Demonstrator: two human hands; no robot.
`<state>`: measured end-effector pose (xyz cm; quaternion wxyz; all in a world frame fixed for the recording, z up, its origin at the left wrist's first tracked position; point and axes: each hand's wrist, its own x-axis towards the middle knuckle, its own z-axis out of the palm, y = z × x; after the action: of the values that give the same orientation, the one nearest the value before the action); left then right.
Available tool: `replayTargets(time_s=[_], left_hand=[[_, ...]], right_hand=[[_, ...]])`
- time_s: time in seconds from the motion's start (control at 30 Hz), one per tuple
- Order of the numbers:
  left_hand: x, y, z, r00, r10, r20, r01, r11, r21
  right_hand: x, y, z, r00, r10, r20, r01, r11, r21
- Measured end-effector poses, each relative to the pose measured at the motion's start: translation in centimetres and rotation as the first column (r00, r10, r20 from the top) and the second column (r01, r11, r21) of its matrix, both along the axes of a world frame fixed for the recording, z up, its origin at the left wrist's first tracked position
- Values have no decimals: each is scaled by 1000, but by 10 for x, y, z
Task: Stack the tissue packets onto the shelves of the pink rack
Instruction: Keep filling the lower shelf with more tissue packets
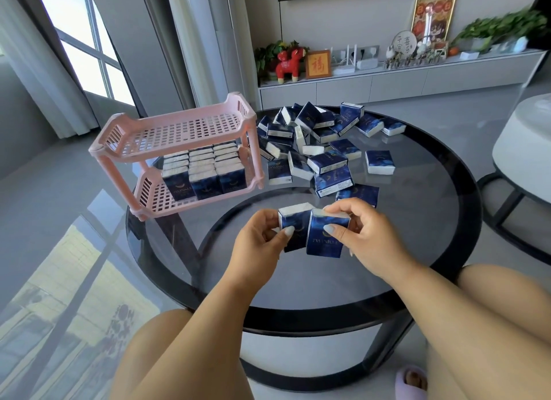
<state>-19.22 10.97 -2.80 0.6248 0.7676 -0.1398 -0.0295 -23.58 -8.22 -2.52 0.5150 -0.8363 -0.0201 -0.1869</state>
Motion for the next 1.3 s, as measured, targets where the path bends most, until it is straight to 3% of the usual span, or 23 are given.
replayTargets(time_s=[0.2,0.4,0.47,0.57,0.7,0.9,1.0,1.13,1.3], left_hand=[[-4,-1,3,994,-102,-39,100,994,-40],[-3,-2,-2,996,-58,61,51,991,120],[-1,-1,-2,997,-39,69,31,993,118],[-1,1,-2,997,-48,64,40,991,127],[-3,1,-4,996,-54,67,42,986,163],[-3,18,-1,995,-11,99,-12,975,223],[-1,36,7,991,55,124,-84,967,242],[6,71,23,975,178,131,-206,948,244],[33,115,42,911,369,185,-413,840,352]], right_hand=[[-1,6,-3,994,28,107,-8,984,-180],[-4,14,-7,996,52,66,-54,998,20],[-3,15,-8,999,51,-14,-50,999,17],[-6,17,-6,968,176,-177,-177,984,9],[-11,21,-4,944,263,-198,-288,951,-110],[-10,28,1,923,303,-239,-322,946,-46],[-1,32,3,934,222,-278,-254,963,-84],[14,43,7,924,221,-311,-282,945,-167],[40,62,6,937,175,-302,-261,926,-274]])
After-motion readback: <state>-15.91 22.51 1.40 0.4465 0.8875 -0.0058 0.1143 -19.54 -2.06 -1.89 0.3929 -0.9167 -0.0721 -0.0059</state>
